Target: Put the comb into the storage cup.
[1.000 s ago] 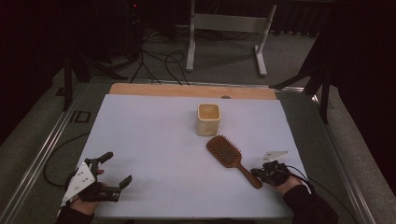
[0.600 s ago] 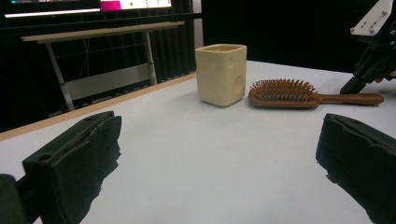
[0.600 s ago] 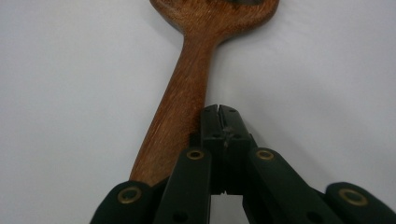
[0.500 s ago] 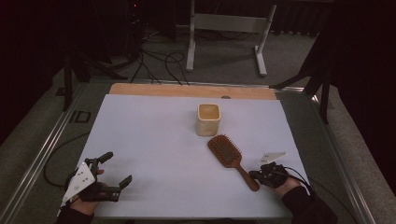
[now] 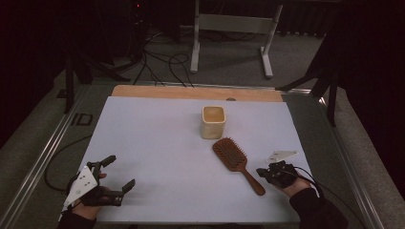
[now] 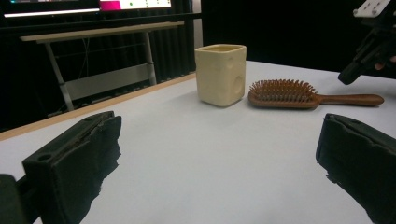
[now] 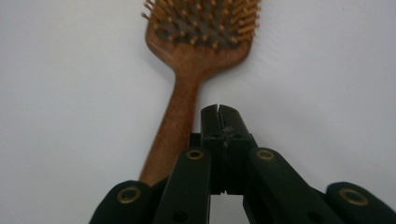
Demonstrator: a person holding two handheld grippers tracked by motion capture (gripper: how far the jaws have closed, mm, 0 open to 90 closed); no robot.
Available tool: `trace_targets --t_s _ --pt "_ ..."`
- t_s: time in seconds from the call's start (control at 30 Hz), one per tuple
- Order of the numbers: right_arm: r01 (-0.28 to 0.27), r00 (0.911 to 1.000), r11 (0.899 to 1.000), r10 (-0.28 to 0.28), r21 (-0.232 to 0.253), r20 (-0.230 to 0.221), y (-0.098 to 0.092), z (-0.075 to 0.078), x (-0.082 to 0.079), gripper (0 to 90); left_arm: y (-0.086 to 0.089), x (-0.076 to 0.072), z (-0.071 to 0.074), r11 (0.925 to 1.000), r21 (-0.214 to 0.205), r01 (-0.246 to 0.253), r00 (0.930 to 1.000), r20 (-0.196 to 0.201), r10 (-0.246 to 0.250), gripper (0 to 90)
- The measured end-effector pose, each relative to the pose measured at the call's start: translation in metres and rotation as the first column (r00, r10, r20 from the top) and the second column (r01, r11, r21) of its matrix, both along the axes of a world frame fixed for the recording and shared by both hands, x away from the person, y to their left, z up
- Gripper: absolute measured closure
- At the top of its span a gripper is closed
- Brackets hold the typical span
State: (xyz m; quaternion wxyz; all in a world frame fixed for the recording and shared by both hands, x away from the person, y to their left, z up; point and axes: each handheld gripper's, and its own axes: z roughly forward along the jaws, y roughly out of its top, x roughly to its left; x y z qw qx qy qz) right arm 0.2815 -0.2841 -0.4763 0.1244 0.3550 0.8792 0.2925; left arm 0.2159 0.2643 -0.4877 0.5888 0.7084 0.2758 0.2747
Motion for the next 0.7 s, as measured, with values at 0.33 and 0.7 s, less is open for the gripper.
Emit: trace_targets --t_s 0.33,0.7 --pt "0.031 0.9994 1.0 -0.031 -0.004 -0.017 0.013 0.011 0.004 76.1 0.0 0.0 0.0 1.0 -0.003 0.001 1.0 0.0 -0.001 0.0" --pt "0.054 0.9956 0.998 -0.055 -0.02 -0.076 0.026 0.008 0.013 34.0 0.0 0.0 0.0 1.0 -0.007 0.001 1.0 0.0 -0.001 0.0"
